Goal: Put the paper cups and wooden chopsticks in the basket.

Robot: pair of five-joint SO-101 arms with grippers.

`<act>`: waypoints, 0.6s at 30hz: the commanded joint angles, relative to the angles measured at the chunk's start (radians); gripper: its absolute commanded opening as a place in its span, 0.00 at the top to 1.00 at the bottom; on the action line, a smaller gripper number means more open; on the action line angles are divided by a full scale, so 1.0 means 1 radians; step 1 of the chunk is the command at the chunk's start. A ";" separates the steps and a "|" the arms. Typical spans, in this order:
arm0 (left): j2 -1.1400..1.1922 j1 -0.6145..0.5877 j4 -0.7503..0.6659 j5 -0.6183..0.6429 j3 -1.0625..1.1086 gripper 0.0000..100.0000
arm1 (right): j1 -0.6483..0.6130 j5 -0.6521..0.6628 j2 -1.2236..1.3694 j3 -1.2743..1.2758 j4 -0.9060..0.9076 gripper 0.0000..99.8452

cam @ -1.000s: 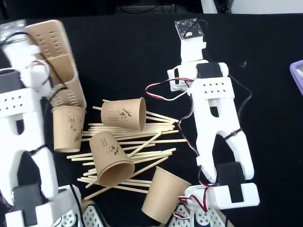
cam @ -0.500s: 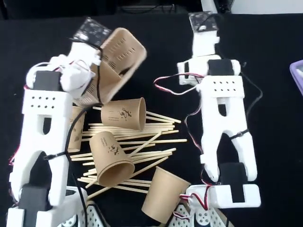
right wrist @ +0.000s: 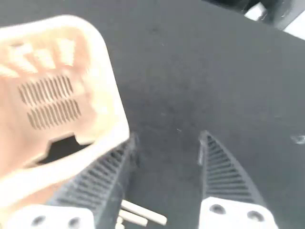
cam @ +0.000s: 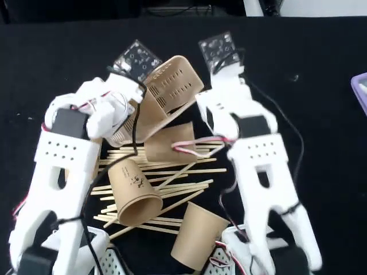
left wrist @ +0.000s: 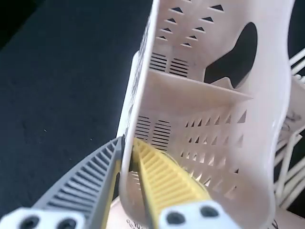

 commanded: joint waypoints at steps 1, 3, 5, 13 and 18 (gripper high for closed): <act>-0.077 0.018 -0.110 -0.006 0.107 0.97 | -0.011 0.009 -0.059 0.142 -0.212 0.77; -0.091 0.024 -0.143 -0.006 0.148 0.97 | -0.005 0.009 -0.022 0.134 -0.229 0.77; -0.100 0.025 -0.170 -0.003 0.171 0.97 | -0.018 0.009 0.019 0.091 -0.195 0.77; -0.101 0.018 -0.183 -0.006 0.203 0.97 | 0.006 -0.075 -0.058 -0.183 0.120 0.77; -0.101 0.024 -0.183 -0.006 0.200 0.97 | -0.049 -0.074 -0.143 -0.159 0.146 0.77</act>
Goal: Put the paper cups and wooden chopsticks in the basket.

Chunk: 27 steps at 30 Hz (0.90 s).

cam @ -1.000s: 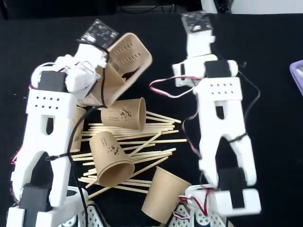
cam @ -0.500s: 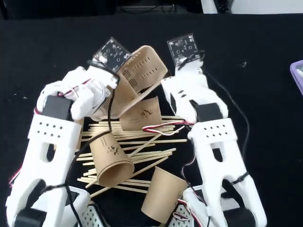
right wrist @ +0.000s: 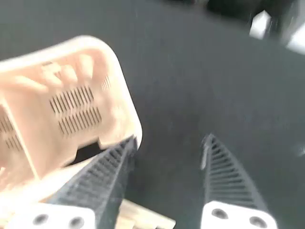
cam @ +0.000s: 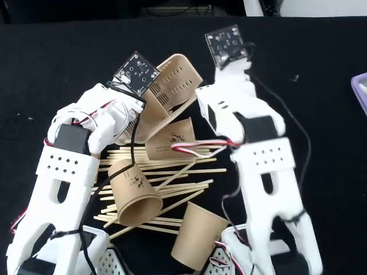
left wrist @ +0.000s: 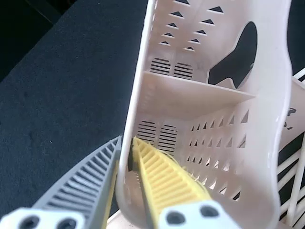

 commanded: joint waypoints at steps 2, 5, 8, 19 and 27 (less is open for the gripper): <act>0.000 0.021 -0.015 -0.005 -0.001 0.97 | -0.069 -0.011 -0.090 0.036 -0.057 0.77; 0.000 0.022 -0.012 -0.003 0.001 0.97 | -0.100 -0.008 -0.073 0.131 -0.173 0.77; 0.000 0.024 -0.011 -0.002 0.001 0.97 | -0.117 -0.003 -0.025 0.191 -0.288 0.77; -0.002 0.024 -0.015 0.118 -0.015 0.97 | -0.037 -0.011 0.183 0.061 -0.253 0.99; -0.002 -0.065 -0.012 0.545 -0.213 0.75 | 0.035 -0.089 0.128 0.073 -0.252 0.99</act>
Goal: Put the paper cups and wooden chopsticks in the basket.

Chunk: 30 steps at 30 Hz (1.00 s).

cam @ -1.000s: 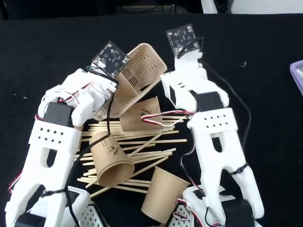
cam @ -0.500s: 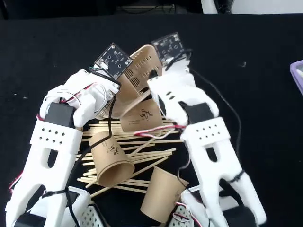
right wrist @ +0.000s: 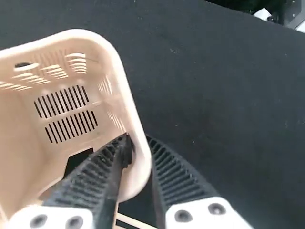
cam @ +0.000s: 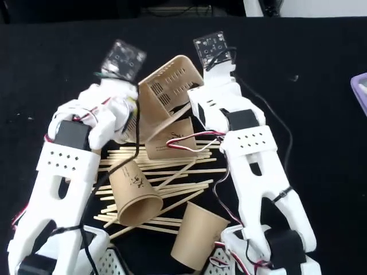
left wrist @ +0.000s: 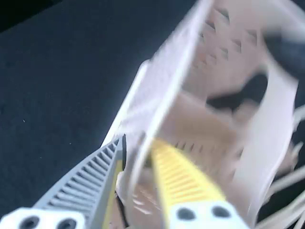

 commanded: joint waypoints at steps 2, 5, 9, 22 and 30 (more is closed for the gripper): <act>-0.017 -0.079 -0.011 0.330 -0.180 0.69 | 0.069 -0.106 -0.050 -0.038 -0.011 0.99; -0.018 -0.085 -0.011 0.327 -0.193 0.73 | 0.074 -0.112 -0.056 -0.038 -0.015 0.99; -0.064 -0.096 0.014 0.325 -0.183 0.75 | 0.072 -0.149 -0.058 -0.038 -0.011 0.99; -0.247 -0.050 0.170 0.328 0.071 0.75 | 0.069 -0.189 -0.024 -0.090 -0.032 0.99; -0.249 -0.105 -0.155 0.330 0.294 0.75 | 0.075 -0.187 -0.025 -0.084 -0.031 0.99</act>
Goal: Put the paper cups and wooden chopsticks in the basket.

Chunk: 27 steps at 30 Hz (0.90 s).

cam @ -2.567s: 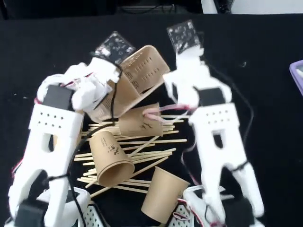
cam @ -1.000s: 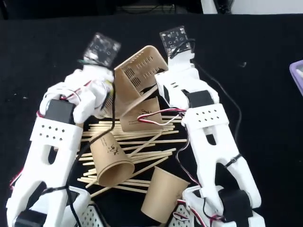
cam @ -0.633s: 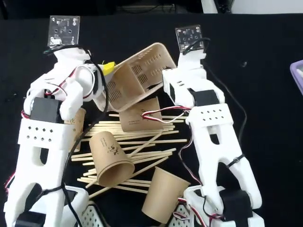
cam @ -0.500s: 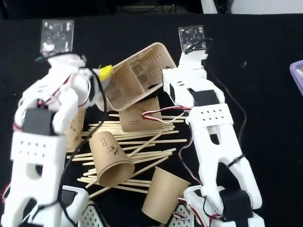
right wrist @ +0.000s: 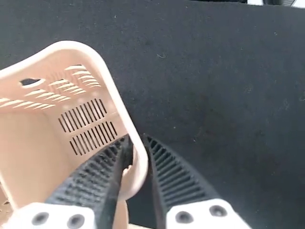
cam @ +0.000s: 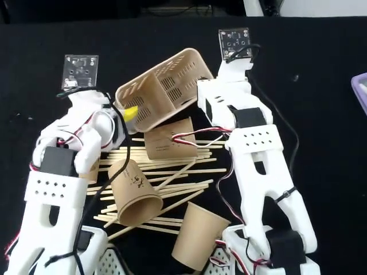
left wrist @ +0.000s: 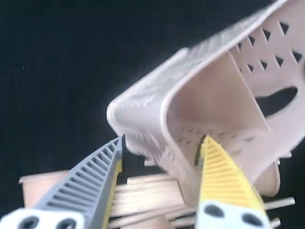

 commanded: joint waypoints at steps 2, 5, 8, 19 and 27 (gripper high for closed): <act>-0.017 -0.025 -0.147 0.005 0.077 0.78 | 0.017 -0.008 -0.025 -0.062 -0.023 0.99; -0.017 -0.051 -0.195 0.006 0.077 0.90 | 0.017 -0.008 -0.031 -0.035 -0.023 0.99; -0.014 -0.068 -0.253 0.005 0.082 0.96 | 0.018 -0.008 -0.028 -0.002 -0.025 0.99; 0.330 -0.091 -0.172 0.005 -0.229 0.97 | 0.018 -0.015 -0.027 -0.101 0.140 0.99; 0.681 -0.104 0.212 -0.002 -0.814 0.97 | 0.017 -0.008 -0.024 -0.200 0.144 0.99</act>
